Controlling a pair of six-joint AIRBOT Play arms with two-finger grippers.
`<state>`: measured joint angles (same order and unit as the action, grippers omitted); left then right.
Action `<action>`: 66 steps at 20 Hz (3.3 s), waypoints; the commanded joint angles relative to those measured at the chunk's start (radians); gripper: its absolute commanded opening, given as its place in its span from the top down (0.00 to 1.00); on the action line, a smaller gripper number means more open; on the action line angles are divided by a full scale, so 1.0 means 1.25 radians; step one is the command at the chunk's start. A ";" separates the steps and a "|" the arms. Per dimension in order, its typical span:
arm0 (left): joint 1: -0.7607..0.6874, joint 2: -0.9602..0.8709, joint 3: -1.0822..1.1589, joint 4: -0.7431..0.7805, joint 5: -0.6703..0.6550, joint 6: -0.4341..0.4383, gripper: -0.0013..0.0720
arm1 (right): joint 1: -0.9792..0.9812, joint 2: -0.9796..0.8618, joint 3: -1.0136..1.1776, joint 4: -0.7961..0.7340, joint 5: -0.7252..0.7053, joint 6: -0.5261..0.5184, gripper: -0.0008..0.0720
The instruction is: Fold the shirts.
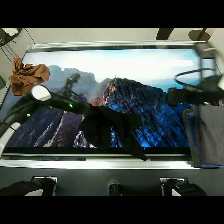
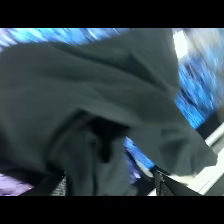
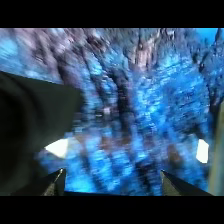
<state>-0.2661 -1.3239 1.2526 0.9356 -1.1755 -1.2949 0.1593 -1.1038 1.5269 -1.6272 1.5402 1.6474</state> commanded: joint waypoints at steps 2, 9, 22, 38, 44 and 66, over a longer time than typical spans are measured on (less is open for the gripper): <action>0.163 0.016 0.102 0.092 -0.182 -0.048 0.11 | -0.144 -0.210 -0.003 0.116 0.035 -0.040 0.07; 0.214 0.182 -0.341 0.031 -0.122 -0.054 0.15 | -0.246 -0.154 -0.455 0.350 0.014 -0.149 0.15; -0.059 0.119 -0.576 -0.171 0.277 -0.117 0.17 | -0.066 -0.090 -0.651 0.439 -0.179 -0.149 0.02; -0.011 0.208 -0.448 -0.060 0.253 -0.095 0.95 | 0.045 -0.072 -0.586 0.499 -0.317 -0.153 0.93; 0.211 0.490 0.082 0.344 0.188 -0.198 0.95 | 0.045 0.255 -0.071 -0.162 -0.519 0.115 0.92; 0.398 0.499 -0.240 0.374 0.155 -0.280 0.95 | 0.045 0.238 -0.418 -0.044 -0.198 0.200 0.92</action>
<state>0.2348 -0.6613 1.2415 1.4731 -1.0576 -1.6512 0.2165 -0.7666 1.2900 -1.8225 1.4216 1.8580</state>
